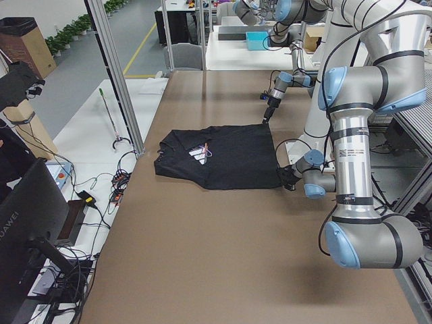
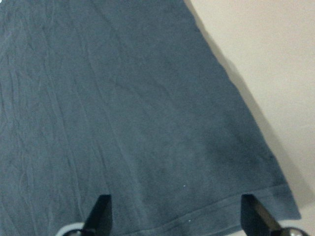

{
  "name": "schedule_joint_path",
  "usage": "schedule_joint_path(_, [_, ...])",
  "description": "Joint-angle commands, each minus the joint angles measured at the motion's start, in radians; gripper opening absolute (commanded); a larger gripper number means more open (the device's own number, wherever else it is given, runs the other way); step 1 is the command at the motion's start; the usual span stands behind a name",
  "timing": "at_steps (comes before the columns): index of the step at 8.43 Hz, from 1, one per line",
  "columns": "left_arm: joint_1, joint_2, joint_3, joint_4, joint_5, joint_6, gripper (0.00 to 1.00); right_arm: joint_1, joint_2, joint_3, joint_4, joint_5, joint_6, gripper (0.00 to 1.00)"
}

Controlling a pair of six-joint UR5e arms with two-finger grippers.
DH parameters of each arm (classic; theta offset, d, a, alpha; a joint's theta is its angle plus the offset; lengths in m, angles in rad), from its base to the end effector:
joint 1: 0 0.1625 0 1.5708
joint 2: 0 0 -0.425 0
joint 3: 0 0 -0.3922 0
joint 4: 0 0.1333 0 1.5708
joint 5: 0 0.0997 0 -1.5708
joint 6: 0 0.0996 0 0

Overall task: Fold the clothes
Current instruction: 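Move both grippers to the hem corners nearest the robot and grasp them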

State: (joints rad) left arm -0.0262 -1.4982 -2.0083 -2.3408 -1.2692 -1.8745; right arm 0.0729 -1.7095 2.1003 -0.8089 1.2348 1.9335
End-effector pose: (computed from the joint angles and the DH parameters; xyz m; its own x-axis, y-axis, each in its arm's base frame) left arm 0.4594 -0.1750 0.3962 0.3148 -0.2939 -0.9025 0.4070 0.9008 -0.1514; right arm -0.4170 -0.1970 0.3811 0.2476 0.3539 0.9019 -0.4889 0.8493 -0.1991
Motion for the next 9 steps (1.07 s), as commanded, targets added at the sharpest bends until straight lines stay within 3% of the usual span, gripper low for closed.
schedule_joint_path(1, [0.000, -0.004, 0.000, 0.000, 0.001, 0.000, 0.00, -0.030, -0.073, -0.008, -0.003, -0.005, -0.010, 0.92])
schedule_joint_path(3, [0.000, 0.000, 0.002, 0.000, 0.001, 0.000, 0.00, -0.093, -0.061, -0.068, 0.000, -0.095, 0.001, 0.89])
schedule_joint_path(5, [0.000, 0.004, 0.003, 0.000, 0.001, 0.000, 0.00, -0.107, -0.055, -0.071, 0.000, -0.110, 0.007, 0.72])
schedule_joint_path(6, [0.000, 0.004, 0.003, 0.000, 0.007, 0.000, 0.00, -0.110, -0.052, -0.069, 0.000, -0.126, 0.009, 0.46])
schedule_joint_path(7, [0.000, 0.004, 0.002, 0.000, 0.011, 0.000, 0.00, -0.114, -0.051, -0.069, 0.000, -0.127, 0.009, 0.02])
schedule_joint_path(9, [0.000, 0.003, -0.003, 0.000, 0.011, 0.000, 0.00, -0.111, -0.053, -0.066, 0.000, -0.130, 0.007, 0.00])
